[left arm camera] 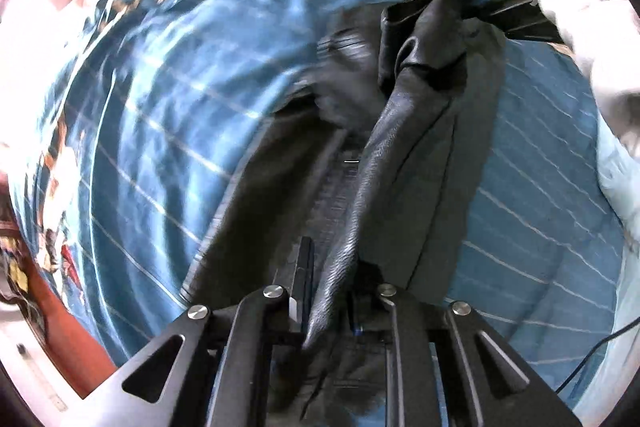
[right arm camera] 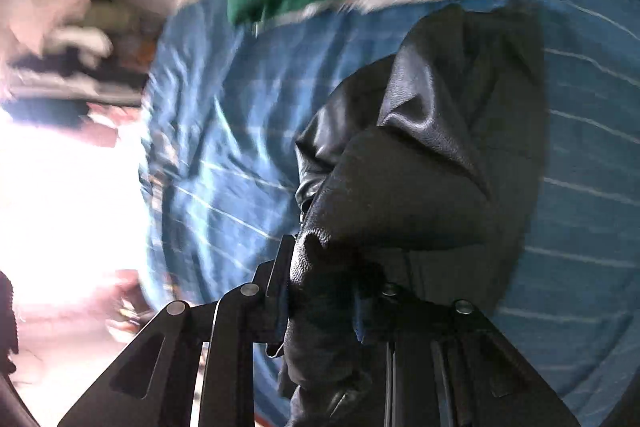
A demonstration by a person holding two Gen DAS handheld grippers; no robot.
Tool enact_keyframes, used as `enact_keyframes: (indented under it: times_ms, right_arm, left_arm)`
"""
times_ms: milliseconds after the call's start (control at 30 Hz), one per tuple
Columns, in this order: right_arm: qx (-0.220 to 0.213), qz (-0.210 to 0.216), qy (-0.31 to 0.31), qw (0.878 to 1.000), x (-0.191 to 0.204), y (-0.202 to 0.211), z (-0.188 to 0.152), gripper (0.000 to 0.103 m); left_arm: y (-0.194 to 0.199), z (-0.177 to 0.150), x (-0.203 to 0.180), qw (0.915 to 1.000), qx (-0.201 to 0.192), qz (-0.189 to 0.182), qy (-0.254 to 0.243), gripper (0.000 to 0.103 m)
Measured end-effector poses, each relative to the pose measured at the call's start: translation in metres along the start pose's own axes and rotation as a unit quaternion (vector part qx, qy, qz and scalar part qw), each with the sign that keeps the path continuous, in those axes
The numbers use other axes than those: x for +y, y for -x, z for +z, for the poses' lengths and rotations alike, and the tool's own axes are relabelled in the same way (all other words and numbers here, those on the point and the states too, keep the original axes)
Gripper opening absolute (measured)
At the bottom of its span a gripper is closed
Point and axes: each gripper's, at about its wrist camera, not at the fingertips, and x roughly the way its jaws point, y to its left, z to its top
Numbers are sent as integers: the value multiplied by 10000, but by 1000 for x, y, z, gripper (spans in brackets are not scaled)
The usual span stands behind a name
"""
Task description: Fold large clothes
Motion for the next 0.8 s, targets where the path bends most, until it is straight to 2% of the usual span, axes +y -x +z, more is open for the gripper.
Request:
enact_keyframes:
  times_ms: [67, 133, 167, 200, 233, 300, 367, 400, 433, 500, 633, 733, 800]
  right_arm:
    - [174, -358, 60, 9992, 17, -39, 5, 26]
    - [261, -531, 43, 9982, 21, -60, 5, 27]
    - [262, -595, 73, 9979, 22, -66, 5, 30]
    - [272, -581, 100, 9979, 25, -69, 6, 37]
    - [305, -516, 149, 9981, 26, -69, 5, 40]
    - [350, -147, 192, 9991, 28, -65, 4, 58]
    - [505, 723, 101, 9961, 19, -51, 4, 65]
    - [549, 972, 20, 9937, 12, -44, 2, 65]
    - [529, 1192, -95, 9914, 0, -31, 0, 65]
    - [298, 1237, -253, 9915, -28, -3, -5, 71]
    - [-281, 472, -678, 9962, -119, 43, -6, 73]
    - [-390, 257, -1122, 9926, -186, 41, 4, 73]
    - [-332, 486, -1254, 9904, -217, 25, 15, 73]
  left_arm:
    - [-19, 0, 25, 9999, 80, -36, 147, 25]
    - [-37, -3, 45, 9994, 184, -113, 277, 31]
    - [-44, -5, 53, 9989, 260, -167, 355, 36]
    - [-48, -7, 61, 9982, 345, -181, 462, 45]
    - [-51, -9, 67, 9974, 420, -159, 558, 50]
    - [-50, -20, 85, 9940, 623, -140, 883, 61]
    - [-44, -32, 98, 9904, 734, -112, 1164, 72]
    - [-41, -38, 102, 9885, 794, -106, 1286, 74]
    - [-38, -42, 105, 9872, 824, -85, 1365, 74]
    - [-33, -46, 105, 9875, 784, -31, 1367, 76]
    - [-45, -36, 88, 9911, 614, 178, 1170, 82]
    - [-61, -32, 73, 9934, 532, 401, 935, 82]
    - [-72, -36, 68, 9933, 571, 517, 866, 82]
